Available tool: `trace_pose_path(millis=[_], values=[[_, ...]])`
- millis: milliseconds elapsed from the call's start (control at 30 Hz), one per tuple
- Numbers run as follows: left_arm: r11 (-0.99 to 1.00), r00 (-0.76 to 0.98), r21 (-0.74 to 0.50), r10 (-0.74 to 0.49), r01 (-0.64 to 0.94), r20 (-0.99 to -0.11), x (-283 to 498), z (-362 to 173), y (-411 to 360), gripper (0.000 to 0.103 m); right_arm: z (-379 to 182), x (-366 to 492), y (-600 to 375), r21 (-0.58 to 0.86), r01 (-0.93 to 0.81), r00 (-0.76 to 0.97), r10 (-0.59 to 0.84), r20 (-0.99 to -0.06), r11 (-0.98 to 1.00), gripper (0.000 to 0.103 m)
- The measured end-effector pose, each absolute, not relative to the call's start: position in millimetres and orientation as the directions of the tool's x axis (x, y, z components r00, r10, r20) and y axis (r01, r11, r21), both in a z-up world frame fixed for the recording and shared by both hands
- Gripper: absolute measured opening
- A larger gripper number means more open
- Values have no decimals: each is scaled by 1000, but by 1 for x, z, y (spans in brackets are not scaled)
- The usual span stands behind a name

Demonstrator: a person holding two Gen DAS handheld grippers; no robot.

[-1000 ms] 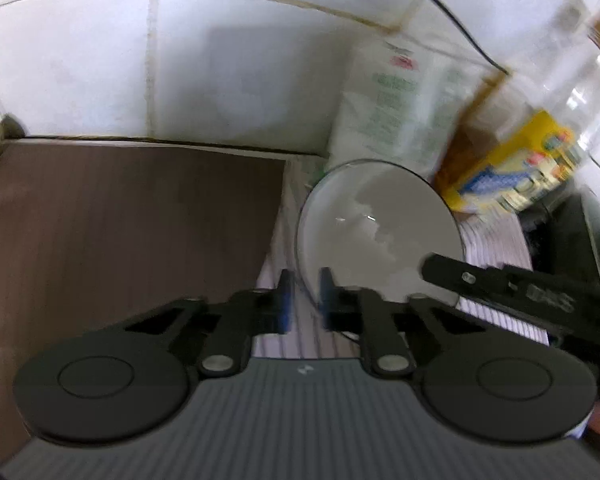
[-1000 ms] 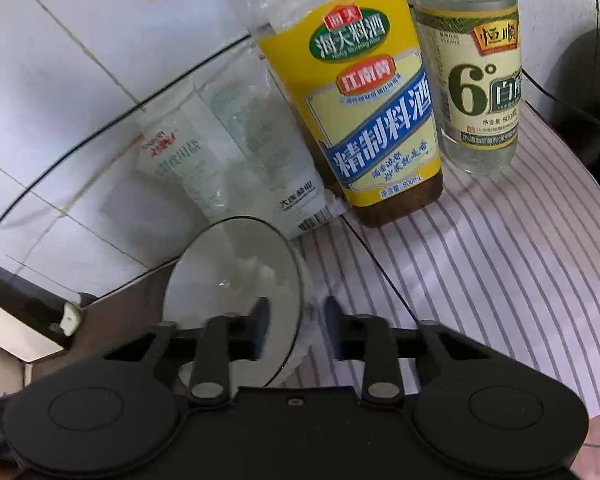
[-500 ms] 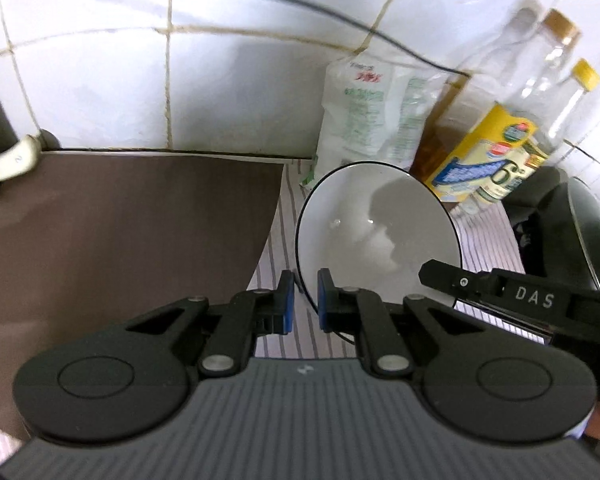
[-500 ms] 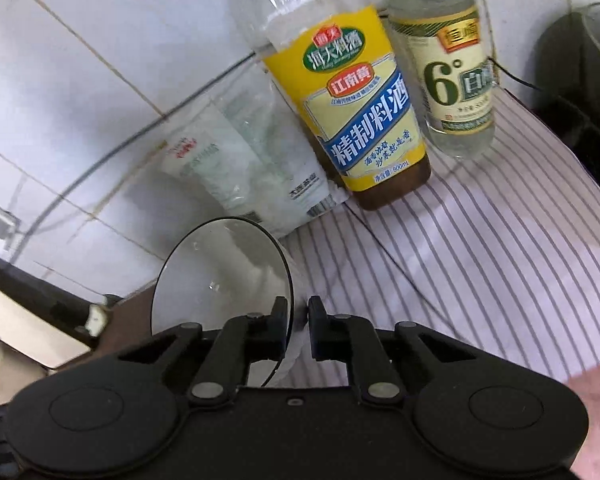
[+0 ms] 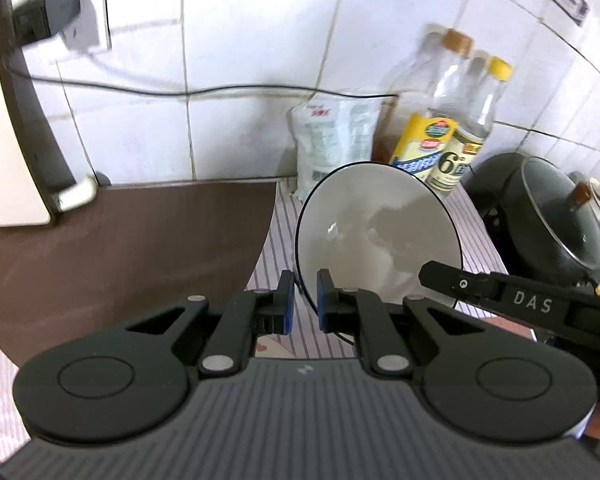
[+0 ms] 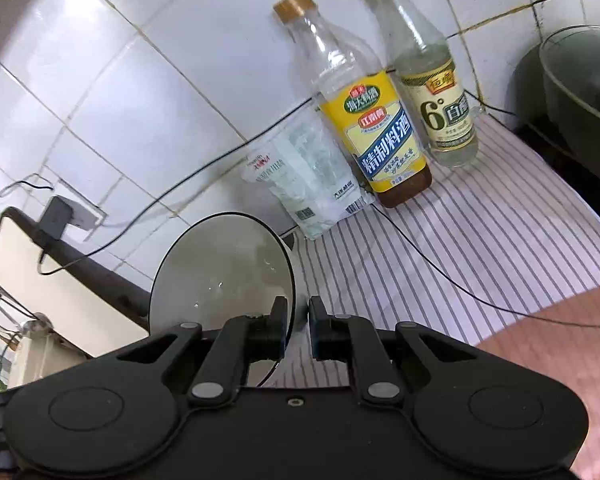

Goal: Organize plates and bowls
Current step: 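Carry the third bowl with both grippers and lower it into the bowl stack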

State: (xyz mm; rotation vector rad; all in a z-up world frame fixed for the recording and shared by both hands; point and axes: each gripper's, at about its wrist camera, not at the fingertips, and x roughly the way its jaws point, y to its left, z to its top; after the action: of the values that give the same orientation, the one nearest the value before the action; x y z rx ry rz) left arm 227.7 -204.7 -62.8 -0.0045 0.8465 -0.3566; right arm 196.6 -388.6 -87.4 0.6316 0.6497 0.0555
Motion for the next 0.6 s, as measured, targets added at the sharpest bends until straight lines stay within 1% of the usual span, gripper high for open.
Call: trace_pose_path(millis=[100,400,600], values=[[936,618,-116,-308,331,-723,209,-57,-207,10,-85,176,-390,571,144,814,231,-533,808,15],[918,620,-102,-338,383,-708,171,-56,-214,10,-107,130,-393,574,177,809,214,-548,800,15],[906,575,-142,-367,398,-731,163,-69,-222,10,-112,112,-404,556,209,807,180,-563,804,15]])
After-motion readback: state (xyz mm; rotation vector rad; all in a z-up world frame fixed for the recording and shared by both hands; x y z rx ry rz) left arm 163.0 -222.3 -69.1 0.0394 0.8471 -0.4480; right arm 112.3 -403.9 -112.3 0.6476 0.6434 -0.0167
